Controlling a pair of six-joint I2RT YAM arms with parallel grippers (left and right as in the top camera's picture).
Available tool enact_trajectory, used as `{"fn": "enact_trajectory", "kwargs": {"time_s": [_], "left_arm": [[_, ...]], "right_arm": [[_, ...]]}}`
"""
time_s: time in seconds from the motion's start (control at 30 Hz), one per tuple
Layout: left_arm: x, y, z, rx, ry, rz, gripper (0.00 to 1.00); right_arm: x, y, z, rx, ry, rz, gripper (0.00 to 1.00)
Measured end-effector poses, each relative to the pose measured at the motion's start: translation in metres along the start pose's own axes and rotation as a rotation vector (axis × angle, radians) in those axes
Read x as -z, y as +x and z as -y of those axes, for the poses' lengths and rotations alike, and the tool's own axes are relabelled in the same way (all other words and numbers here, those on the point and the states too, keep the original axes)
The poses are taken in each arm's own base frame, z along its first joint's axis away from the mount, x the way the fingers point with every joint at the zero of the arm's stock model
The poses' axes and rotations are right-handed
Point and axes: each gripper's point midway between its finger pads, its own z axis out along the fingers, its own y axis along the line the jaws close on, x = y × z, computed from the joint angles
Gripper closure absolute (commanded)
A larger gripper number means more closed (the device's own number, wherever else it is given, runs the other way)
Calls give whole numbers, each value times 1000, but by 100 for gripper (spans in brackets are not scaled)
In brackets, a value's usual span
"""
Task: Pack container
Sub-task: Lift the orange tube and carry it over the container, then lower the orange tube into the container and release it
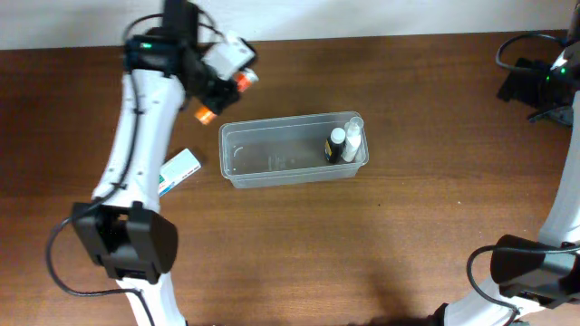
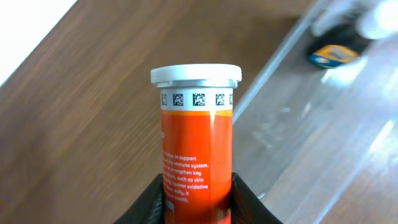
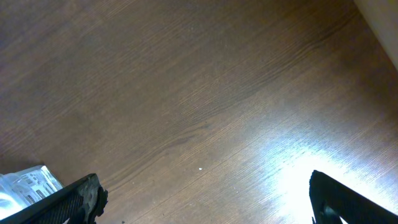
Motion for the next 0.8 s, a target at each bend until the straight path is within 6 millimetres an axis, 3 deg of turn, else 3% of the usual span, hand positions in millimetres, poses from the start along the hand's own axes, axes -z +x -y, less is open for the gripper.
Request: {"fn": "enact_trajectory", "kwargs": {"time_s": [0.23, 0.47, 0.8], "left_arm": [[-10, -15, 39, -124, 29, -36, 74], [-15, -14, 51, -186, 46, -53, 74], [-41, 5, 59, -306, 90, -98, 74]], "right_arm": [[0, 0, 0, 0, 0, 0, 2], [0, 0, 0, 0, 0, 0, 2], [0, 0, 0, 0, 0, 0, 2]]}}
